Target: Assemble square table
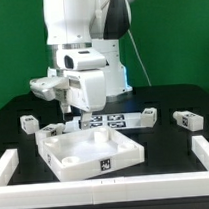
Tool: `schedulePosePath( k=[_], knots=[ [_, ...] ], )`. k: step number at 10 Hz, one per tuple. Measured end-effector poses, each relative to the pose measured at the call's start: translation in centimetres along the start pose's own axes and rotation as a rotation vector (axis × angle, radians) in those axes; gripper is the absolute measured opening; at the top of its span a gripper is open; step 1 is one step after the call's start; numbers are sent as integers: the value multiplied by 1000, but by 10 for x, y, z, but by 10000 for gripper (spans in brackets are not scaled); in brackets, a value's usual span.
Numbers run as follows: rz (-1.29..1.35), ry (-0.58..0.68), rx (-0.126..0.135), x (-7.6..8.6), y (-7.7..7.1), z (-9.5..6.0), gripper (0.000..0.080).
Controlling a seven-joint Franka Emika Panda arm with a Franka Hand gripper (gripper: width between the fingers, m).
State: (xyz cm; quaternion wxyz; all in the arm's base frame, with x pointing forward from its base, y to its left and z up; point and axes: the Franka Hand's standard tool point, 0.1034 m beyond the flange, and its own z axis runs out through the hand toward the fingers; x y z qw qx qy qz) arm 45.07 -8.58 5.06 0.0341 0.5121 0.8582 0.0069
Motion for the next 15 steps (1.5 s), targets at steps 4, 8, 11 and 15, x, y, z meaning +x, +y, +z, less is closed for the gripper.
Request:
schedulePosePath(
  k=[4, 8, 11, 15],
  knots=[
    [100, 26, -9, 18, -5, 39, 650],
    [126, 26, -13, 16, -9, 42, 469],
    [133, 26, -11, 16, -9, 42, 123],
    [139, 26, -11, 16, -9, 42, 59]
  ],
)
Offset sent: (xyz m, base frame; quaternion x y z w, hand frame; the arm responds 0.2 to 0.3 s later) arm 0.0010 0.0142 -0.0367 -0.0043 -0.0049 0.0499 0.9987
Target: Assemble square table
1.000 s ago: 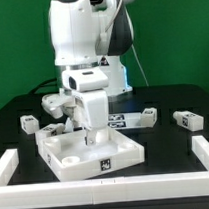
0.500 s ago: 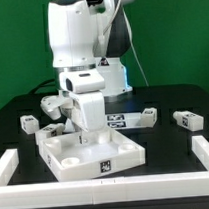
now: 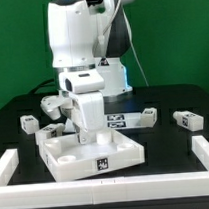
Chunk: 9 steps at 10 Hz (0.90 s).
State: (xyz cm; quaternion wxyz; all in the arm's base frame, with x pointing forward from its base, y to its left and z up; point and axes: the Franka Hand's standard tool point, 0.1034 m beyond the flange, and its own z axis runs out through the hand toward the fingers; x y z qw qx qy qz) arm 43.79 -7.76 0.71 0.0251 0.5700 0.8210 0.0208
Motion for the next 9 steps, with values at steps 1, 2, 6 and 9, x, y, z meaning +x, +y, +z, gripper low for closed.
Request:
schedulePosePath(
  k=[1, 2, 6, 9],
  knots=[
    [2, 0, 0, 0, 0, 0, 59],
    [78, 3, -3, 8, 5, 0, 59],
    [230, 11, -18, 82, 74, 3, 59],
    [336, 9, 19, 120, 105, 5, 60]
  ],
)
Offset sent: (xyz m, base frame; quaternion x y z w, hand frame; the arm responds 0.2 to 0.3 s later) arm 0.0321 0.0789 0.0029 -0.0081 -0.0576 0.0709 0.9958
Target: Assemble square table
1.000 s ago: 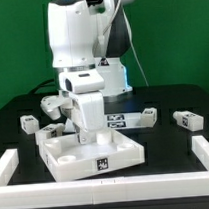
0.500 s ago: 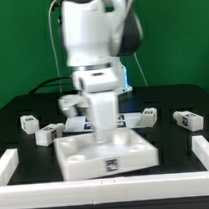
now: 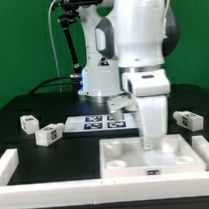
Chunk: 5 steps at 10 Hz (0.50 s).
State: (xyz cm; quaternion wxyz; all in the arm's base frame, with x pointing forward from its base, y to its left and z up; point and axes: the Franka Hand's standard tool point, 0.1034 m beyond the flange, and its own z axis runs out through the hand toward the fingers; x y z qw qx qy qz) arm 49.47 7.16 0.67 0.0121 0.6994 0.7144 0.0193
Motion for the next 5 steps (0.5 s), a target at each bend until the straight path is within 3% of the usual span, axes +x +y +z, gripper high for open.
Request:
schedulePosePath(
  k=[2, 5],
  knots=[
    [26, -18, 42, 8, 1, 0, 60],
    [23, -21, 46, 8, 1, 0, 67]
  ],
)
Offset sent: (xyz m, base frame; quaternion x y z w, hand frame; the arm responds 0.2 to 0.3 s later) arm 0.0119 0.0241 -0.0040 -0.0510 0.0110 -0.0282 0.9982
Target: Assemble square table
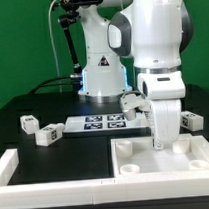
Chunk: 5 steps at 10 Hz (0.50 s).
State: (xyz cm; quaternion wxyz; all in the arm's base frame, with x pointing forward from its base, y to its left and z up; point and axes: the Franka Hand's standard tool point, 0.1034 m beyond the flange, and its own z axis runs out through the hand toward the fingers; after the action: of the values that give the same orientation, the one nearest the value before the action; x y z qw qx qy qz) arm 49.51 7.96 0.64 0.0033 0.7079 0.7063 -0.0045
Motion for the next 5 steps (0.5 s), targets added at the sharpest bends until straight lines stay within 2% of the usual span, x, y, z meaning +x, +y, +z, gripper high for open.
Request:
schedulePosePath(
  k=[1, 2, 3, 4, 5],
  knots=[
    [0, 0, 1, 0, 0, 0, 67],
    [0, 0, 1, 0, 0, 1, 271],
    [1, 0, 1, 0, 0, 1, 271],
    [1, 0, 2, 0, 0, 1, 453],
    [1, 0, 2, 0, 0, 1, 576]
  ],
)
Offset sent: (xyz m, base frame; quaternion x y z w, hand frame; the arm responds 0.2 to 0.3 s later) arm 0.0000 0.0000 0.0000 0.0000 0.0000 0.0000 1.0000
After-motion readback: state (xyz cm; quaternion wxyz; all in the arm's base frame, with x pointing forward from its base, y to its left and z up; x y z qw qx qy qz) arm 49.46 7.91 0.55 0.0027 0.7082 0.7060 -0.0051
